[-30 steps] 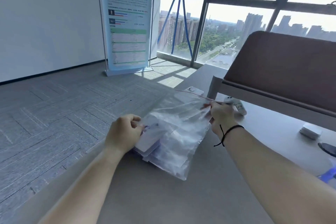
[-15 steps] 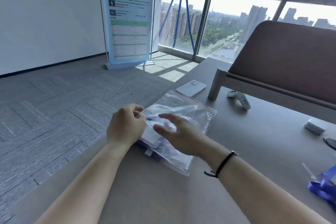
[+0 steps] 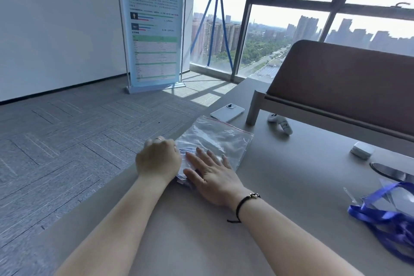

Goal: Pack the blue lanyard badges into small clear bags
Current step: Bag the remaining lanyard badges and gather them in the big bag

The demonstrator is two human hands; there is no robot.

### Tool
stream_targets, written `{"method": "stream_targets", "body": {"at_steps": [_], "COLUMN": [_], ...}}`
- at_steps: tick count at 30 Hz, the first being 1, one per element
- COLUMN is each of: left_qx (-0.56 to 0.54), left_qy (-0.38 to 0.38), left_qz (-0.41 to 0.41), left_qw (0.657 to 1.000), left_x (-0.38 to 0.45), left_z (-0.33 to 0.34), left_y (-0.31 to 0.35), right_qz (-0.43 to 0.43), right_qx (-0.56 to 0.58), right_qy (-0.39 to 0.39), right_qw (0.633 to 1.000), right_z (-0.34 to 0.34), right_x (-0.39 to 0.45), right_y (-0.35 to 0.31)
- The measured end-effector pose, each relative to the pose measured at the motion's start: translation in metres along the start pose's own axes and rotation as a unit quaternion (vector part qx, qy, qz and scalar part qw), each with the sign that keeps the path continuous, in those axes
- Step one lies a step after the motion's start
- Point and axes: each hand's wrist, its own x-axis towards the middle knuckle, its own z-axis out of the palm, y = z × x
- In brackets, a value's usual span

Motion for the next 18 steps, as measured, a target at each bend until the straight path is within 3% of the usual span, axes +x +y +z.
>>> {"method": "stream_targets", "body": {"at_steps": [4, 11, 18], "left_qx": [0.071, -0.026, -0.087], "left_qy": [0.037, -0.017, -0.063], "left_qz": [0.107, 0.226, 0.292], "left_qw": [0.991, 0.974, 0.95], "left_x": [-0.015, -0.076, -0.124], "left_z": [-0.007, -0.004, 0.0], "left_y": [0.019, 0.092, 0.16], "right_qz": [0.015, 0.055, 0.17], "right_qx": [0.084, 0.125, 0.096], "right_qy": [0.049, 0.126, 0.163], "right_qw": [0.995, 0.983, 0.967], "right_z": [-0.007, -0.029, -0.06], "right_x": [-0.023, -0.097, -0.225], "right_y": [0.006, 0.045, 0.114]}}
